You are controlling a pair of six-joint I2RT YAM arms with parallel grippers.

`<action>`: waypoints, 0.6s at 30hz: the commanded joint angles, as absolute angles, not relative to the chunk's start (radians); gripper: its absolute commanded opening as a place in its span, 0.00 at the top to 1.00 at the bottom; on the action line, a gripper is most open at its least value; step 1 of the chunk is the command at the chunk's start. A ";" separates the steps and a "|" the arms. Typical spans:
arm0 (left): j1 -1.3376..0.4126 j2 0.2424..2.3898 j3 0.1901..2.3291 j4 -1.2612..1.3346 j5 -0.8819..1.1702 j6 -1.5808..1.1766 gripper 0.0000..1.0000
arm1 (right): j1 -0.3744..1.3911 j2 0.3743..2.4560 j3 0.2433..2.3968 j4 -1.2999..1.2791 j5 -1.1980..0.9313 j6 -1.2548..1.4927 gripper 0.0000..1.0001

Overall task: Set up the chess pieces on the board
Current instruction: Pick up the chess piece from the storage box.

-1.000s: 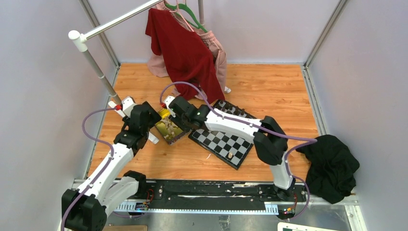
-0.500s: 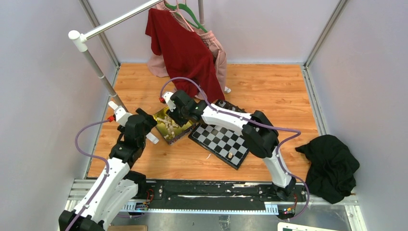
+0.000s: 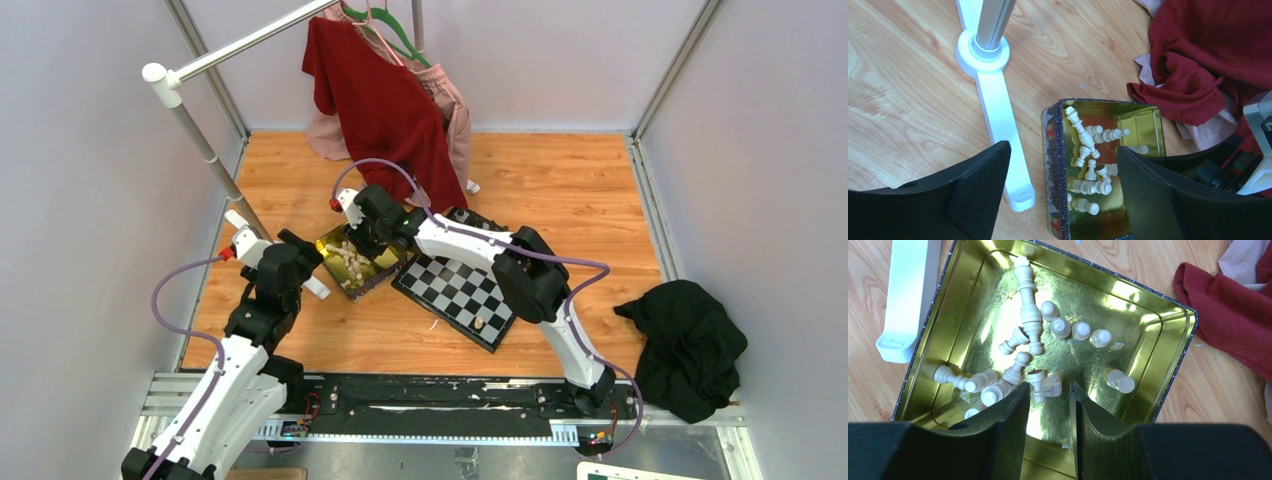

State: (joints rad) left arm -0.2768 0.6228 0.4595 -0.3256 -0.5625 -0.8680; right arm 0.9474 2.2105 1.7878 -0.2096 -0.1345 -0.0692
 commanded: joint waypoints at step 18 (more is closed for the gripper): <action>-0.279 0.602 0.441 -0.313 -0.605 -0.864 0.17 | 0.910 2.293 1.856 -0.199 -0.193 -0.055 0.63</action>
